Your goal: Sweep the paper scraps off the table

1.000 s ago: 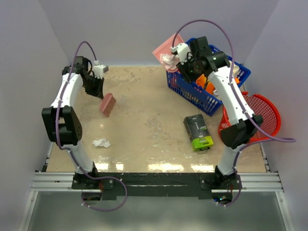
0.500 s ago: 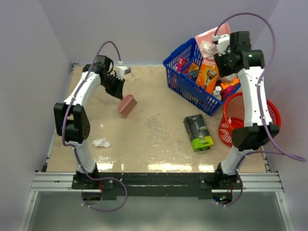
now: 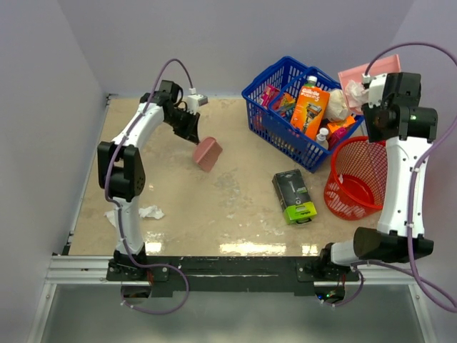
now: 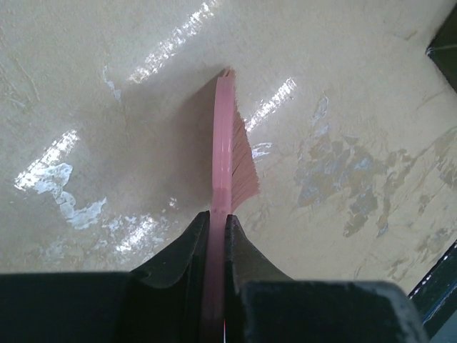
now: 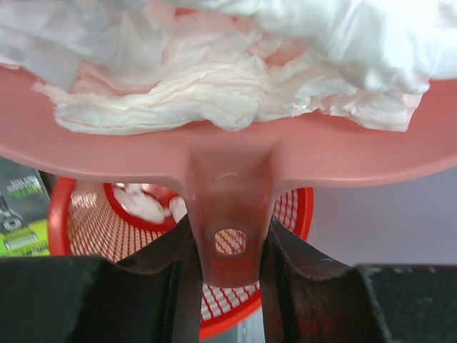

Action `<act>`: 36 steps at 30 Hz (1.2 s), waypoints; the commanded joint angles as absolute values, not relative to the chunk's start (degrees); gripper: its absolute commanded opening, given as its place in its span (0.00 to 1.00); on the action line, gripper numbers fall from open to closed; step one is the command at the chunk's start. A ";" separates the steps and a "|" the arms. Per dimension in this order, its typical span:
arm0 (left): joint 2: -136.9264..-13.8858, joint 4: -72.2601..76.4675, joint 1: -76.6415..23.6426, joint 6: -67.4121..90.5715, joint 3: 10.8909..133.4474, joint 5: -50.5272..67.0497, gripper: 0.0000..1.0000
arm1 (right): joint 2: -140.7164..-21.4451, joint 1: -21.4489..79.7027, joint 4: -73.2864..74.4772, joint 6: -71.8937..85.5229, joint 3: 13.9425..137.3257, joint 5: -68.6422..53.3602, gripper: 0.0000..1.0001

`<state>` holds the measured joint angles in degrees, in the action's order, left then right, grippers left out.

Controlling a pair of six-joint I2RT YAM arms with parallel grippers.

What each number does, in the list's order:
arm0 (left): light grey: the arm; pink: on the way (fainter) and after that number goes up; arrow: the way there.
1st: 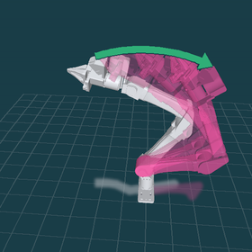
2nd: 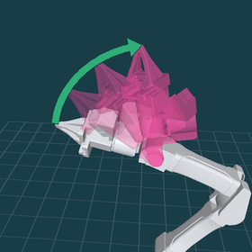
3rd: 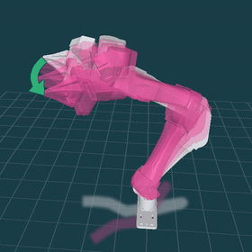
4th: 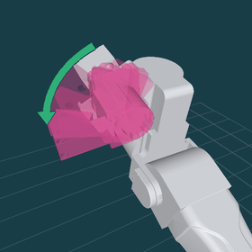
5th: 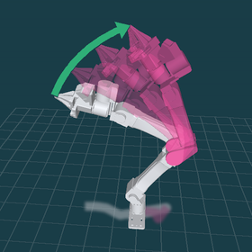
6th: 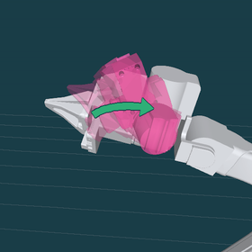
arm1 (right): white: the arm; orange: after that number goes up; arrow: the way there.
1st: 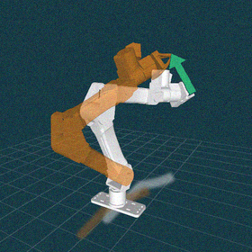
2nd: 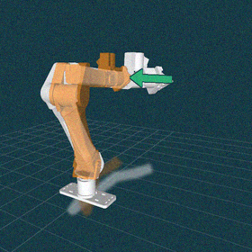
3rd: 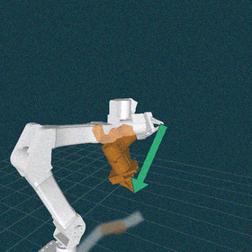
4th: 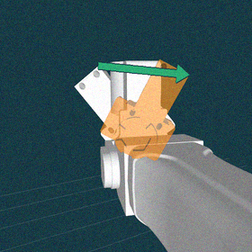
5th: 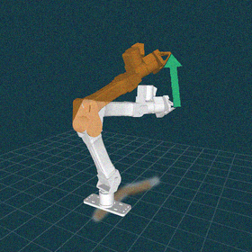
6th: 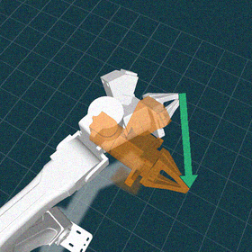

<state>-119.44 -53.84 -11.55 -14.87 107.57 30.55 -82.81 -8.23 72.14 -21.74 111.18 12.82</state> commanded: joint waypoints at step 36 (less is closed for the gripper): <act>-124.98 -54.58 -12.30 -14.59 117.51 27.16 0.00 | -60.56 -10.37 81.65 -69.07 83.70 57.13 0.00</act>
